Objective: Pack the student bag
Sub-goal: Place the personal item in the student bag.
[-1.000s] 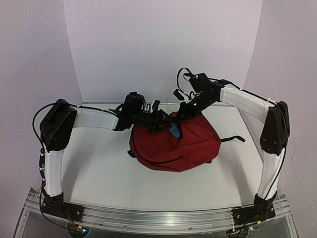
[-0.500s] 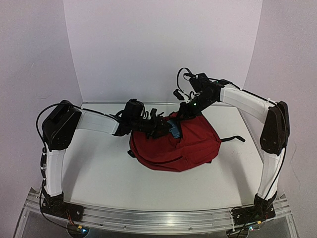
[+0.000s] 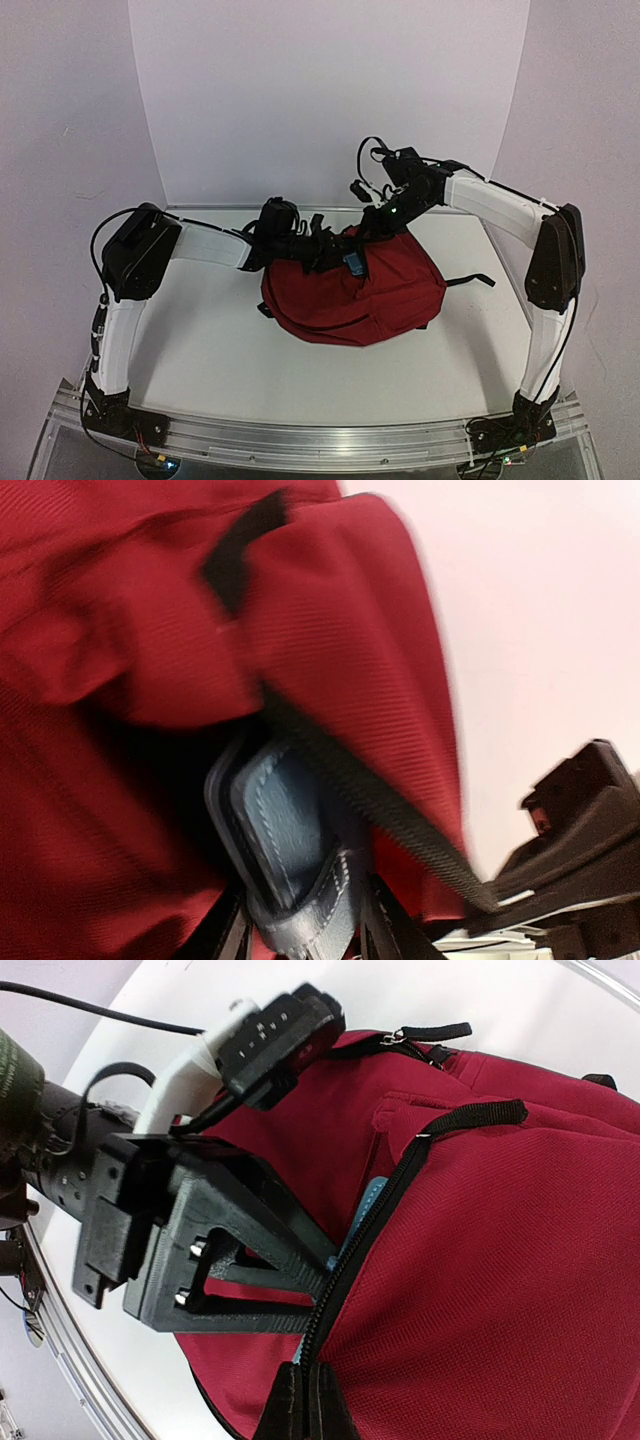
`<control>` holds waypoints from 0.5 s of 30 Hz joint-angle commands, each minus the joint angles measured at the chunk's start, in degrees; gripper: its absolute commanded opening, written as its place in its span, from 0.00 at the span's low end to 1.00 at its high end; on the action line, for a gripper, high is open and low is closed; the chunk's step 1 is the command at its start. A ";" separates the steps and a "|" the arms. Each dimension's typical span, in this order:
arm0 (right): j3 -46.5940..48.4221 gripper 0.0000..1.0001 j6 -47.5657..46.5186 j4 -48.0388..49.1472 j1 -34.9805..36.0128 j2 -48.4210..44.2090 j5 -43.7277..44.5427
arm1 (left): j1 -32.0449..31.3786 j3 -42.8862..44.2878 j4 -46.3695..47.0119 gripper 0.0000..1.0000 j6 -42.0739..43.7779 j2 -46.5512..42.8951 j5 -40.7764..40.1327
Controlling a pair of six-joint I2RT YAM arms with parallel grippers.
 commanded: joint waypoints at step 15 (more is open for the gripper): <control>4.11 0.00 0.66 0.23 0.92 -3.09 -3.19 | -0.05 -5.42 26.95 0.05 -10.40 2.93 3.75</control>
